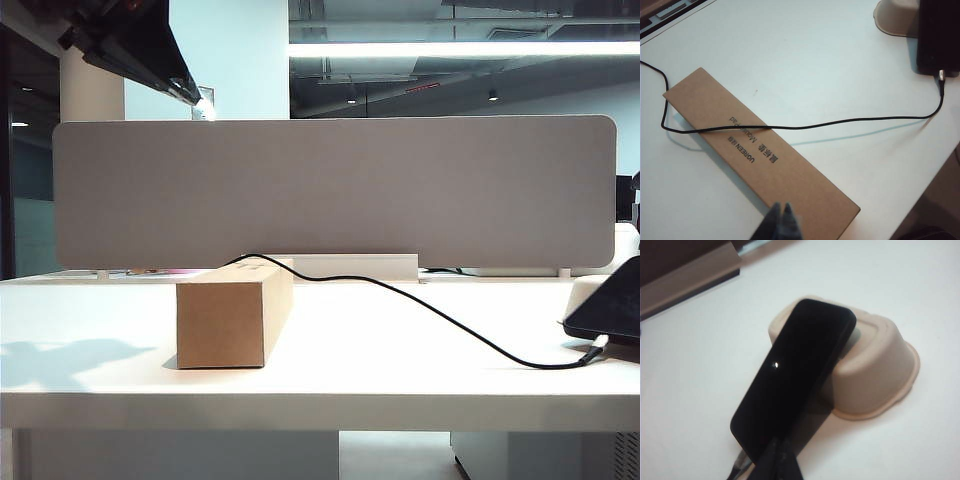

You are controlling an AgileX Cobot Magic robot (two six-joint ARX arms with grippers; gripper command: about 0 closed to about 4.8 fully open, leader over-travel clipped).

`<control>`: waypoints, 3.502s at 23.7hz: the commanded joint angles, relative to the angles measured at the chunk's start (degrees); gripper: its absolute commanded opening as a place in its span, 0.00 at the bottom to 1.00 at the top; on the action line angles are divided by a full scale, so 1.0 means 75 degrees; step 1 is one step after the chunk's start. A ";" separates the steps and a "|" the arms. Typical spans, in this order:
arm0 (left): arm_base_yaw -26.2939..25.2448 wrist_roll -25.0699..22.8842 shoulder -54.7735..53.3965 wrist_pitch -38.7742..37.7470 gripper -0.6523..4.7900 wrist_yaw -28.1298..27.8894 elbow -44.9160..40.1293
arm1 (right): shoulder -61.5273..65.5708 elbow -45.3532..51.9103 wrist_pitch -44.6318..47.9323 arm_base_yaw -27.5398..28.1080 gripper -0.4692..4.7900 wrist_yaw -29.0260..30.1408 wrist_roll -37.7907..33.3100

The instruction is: Pick up the charging cable and the phone, plug the charging cable into the charging port on the phone, and finally place them back on the table.

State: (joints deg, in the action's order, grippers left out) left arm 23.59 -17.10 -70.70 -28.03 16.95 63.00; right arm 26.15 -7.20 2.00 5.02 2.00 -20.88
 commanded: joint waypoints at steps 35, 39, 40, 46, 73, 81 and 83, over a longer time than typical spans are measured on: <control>0.0076 -0.0006 0.0035 -0.0230 0.11 0.0140 0.0003 | -0.3226 0.0959 -0.0271 -0.0402 0.08 0.0329 0.0405; 0.0076 -0.0006 0.0035 -0.0184 0.11 0.0111 0.0003 | -0.3235 0.0959 -0.0309 -0.0571 0.08 -0.0140 0.0653; 0.0076 -0.0006 0.0035 -0.0169 0.11 0.0102 0.0003 | -0.3235 0.0959 -0.0303 -0.0571 0.08 -0.0131 0.0653; 0.0076 -0.0009 0.0047 -0.0181 0.11 0.0085 -0.0073 | -0.3235 0.0959 -0.0495 -0.0562 0.08 -0.0108 0.0644; 0.0029 0.1746 0.3672 0.4511 0.11 -0.1693 -0.4564 | -0.3241 0.0956 -0.1043 -0.0545 0.08 -0.0073 0.0644; -0.1364 0.2291 0.5761 0.4549 0.11 -0.1682 -0.5948 | -0.3241 0.0956 -0.1043 -0.0539 0.08 -0.0108 0.0647; -0.1568 0.2285 0.6097 0.4535 0.11 -0.1690 -0.6149 | -0.3241 0.0956 -0.1040 -0.0539 0.08 -0.0105 0.0647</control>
State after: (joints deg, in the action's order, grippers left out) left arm 12.62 -0.27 -26.24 5.39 4.12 17.67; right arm 1.85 -0.36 -6.46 0.97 1.52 -16.21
